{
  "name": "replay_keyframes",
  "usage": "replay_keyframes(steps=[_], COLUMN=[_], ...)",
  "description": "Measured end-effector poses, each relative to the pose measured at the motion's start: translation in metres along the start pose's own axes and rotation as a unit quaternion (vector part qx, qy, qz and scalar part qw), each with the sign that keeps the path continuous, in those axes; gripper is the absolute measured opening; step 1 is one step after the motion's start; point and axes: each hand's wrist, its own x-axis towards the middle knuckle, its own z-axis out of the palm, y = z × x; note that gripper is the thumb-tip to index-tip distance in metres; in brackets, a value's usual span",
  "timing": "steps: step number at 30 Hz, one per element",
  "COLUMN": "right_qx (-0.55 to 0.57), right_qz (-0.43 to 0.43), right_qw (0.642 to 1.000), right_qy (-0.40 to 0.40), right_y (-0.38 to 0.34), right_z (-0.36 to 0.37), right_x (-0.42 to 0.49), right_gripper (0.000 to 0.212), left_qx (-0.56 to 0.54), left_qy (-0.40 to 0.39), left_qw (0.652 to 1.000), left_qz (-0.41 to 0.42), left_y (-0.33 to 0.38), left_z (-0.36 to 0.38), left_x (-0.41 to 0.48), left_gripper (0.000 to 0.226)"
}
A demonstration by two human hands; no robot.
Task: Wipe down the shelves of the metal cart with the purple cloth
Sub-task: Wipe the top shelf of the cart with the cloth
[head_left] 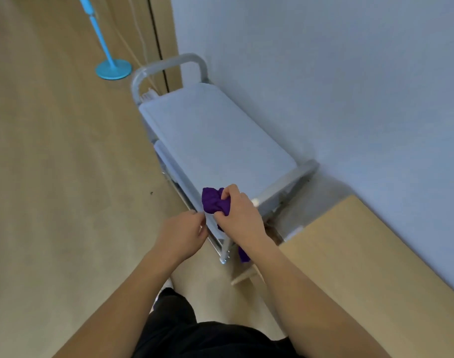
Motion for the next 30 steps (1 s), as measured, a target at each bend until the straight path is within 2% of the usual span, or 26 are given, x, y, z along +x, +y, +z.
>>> replay_keyframes(steps=[8, 13, 22, 30], right_qx=[-0.042, -0.066, -0.061, -0.048], right_qz=[-0.015, -0.005, 0.019, 0.076], right_qw=[0.999, 0.997, 0.998, 0.996], right_qy=[-0.03, -0.03, -0.012, -0.022], right_y=[-0.111, -0.153, -0.16, -0.152], right_z=[0.086, 0.109, 0.116, 0.103], right_x=[0.116, 0.177, 0.295, 0.399], right_gripper=[0.032, 0.032, 0.034, 0.038], left_qx=[-0.018, -0.043, -0.05, -0.022], left_qy=[0.005, 0.01, -0.013, -0.049], left_qw=[0.999, 0.998, 0.998, 0.999], left_qz=[-0.032, -0.053, -0.019, 0.002], left_y=[-0.158, -0.224, -0.269, -0.285], left_z=[-0.049, -0.073, -0.089, -0.11], left_x=[0.052, 0.096, 0.218, 0.333], left_gripper=[0.023, 0.022, 0.021, 0.02])
